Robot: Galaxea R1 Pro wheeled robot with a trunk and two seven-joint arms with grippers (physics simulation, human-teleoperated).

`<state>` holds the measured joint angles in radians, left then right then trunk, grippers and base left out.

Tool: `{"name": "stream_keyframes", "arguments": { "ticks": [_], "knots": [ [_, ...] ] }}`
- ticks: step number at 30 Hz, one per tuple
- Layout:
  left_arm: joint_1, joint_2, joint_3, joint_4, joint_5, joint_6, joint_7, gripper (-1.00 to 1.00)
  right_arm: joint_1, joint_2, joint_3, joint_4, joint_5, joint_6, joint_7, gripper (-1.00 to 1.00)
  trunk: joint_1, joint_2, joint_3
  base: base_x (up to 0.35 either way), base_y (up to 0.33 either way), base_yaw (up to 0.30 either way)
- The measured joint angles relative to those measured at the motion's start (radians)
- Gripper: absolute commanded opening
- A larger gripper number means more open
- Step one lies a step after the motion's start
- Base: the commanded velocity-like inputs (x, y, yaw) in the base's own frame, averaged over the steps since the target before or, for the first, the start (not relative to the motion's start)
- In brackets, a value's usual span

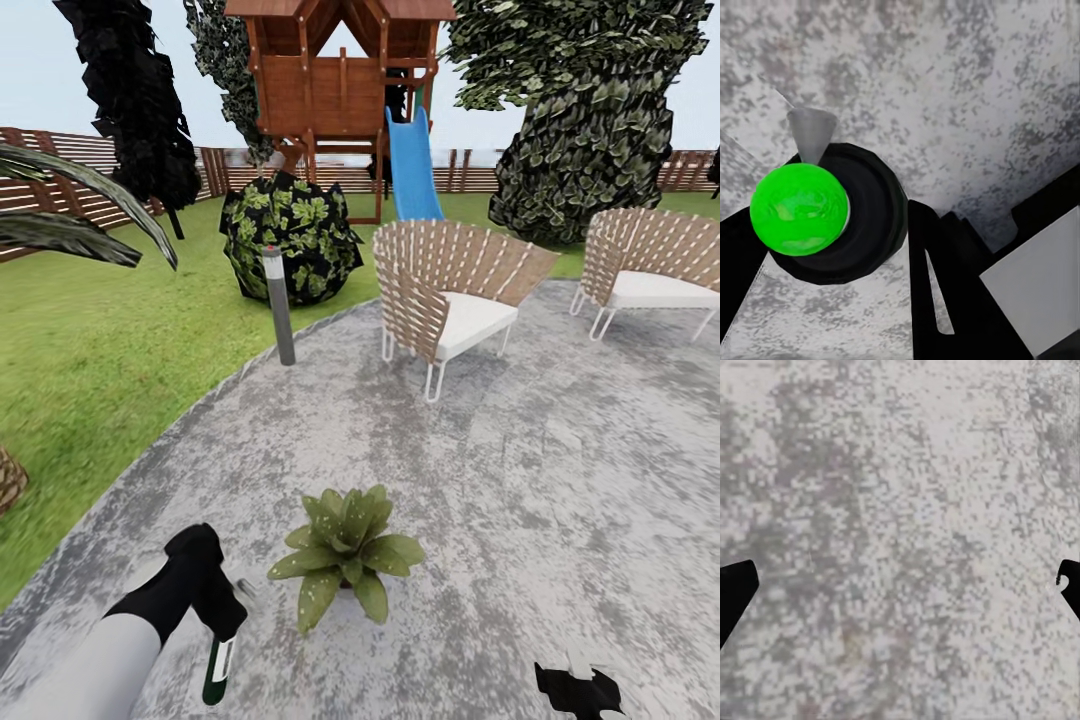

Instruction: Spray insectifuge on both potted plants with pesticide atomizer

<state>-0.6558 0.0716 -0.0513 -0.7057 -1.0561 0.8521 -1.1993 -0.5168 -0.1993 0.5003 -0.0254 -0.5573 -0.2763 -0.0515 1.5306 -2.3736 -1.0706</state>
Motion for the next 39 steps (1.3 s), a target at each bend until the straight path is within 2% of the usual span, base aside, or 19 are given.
{"name": "stream_keyframes", "arguments": {
  "ticks": [6,10,18,31,33,36,39],
  "knots": [
    [0.003,0.011,0.000,0.004,-0.001,0.000,0.001,-1.00,0.000,0.000,0.000,0.000,0.000,0.000,0.000,1.00,0.000,0.000,0.000,0.034,0.018,0.000],
    [0.003,0.003,0.000,-0.001,0.001,0.000,0.001,-1.00,0.000,0.000,0.000,0.000,0.000,0.000,0.000,1.00,0.000,0.000,0.000,0.049,0.015,0.000],
    [0.003,-0.002,-0.001,0.003,0.003,0.000,0.001,-1.00,0.000,0.000,0.000,0.000,0.000,-0.002,0.002,1.00,0.000,0.000,0.000,0.254,0.074,0.000],
    [0.001,-0.017,-0.002,-0.016,0.005,-0.001,-0.017,-1.00,0.000,0.001,0.000,0.000,0.000,-0.001,0.000,1.00,0.000,0.000,0.000,0.009,0.001,0.000],
    [-0.002,-0.023,-0.006,-0.017,0.006,0.000,-0.039,-1.00,0.000,0.000,0.000,0.000,0.000,-0.001,0.000,1.00,0.000,0.000,0.000,0.000,-0.019,0.000],
    [-0.012,-0.027,-0.009,-0.017,0.000,-0.003,-0.124,-1.00,0.000,0.000,0.000,0.000,0.000,0.000,0.000,1.00,0.000,0.000,0.000,0.000,-0.011,0.000],
    [-0.016,-0.029,-0.011,-0.017,-0.007,-0.002,-0.150,-1.00,0.000,0.000,0.000,0.000,0.000,0.000,0.000,1.00,0.000,0.000,0.000,0.000,-0.001,0.000]
  ]
}}
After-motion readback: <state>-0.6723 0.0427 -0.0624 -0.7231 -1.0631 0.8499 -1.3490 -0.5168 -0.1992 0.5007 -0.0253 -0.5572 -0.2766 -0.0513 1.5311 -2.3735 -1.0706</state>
